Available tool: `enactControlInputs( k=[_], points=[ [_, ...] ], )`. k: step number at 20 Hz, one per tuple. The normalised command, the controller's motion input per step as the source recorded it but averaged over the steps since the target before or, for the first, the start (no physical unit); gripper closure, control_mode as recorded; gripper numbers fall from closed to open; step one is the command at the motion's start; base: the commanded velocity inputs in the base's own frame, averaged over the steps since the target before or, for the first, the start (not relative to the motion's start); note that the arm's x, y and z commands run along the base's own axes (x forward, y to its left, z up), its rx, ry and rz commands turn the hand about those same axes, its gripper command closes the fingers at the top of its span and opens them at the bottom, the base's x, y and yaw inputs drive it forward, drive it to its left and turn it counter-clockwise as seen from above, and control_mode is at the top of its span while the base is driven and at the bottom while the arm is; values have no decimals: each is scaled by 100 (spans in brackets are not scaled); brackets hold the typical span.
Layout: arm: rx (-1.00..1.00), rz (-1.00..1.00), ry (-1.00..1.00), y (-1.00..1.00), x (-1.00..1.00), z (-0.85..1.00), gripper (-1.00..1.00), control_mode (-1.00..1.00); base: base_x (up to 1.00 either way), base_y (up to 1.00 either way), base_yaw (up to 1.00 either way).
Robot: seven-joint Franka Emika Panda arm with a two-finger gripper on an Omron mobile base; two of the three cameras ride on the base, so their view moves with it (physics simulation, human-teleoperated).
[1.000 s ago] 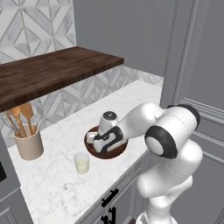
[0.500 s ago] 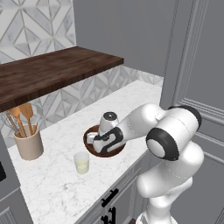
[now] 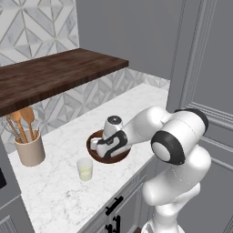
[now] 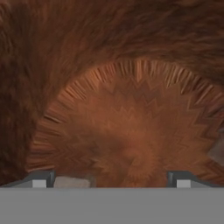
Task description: Grab a lemon wedge from the fridge and one ice cube from the ice bowl, and put them in the glass of lemonade.
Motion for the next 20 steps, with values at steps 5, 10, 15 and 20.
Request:
enactControlInputs(
  k=[5, 10, 15, 20],
  points=[
    [0, 0, 4, 0, 0, 0, -100, -100, 0, 0, 0],
    [0, 0, 4, 0, 0, 0, 100, -100, 0, 0, 0],
    [0, 0, 0, 0, 0, 0, 100, -100, 0, 0, 0],
    [0, 0, 0, 0, 0, 0, 100, -100, 0, 0, 0]
  ],
)
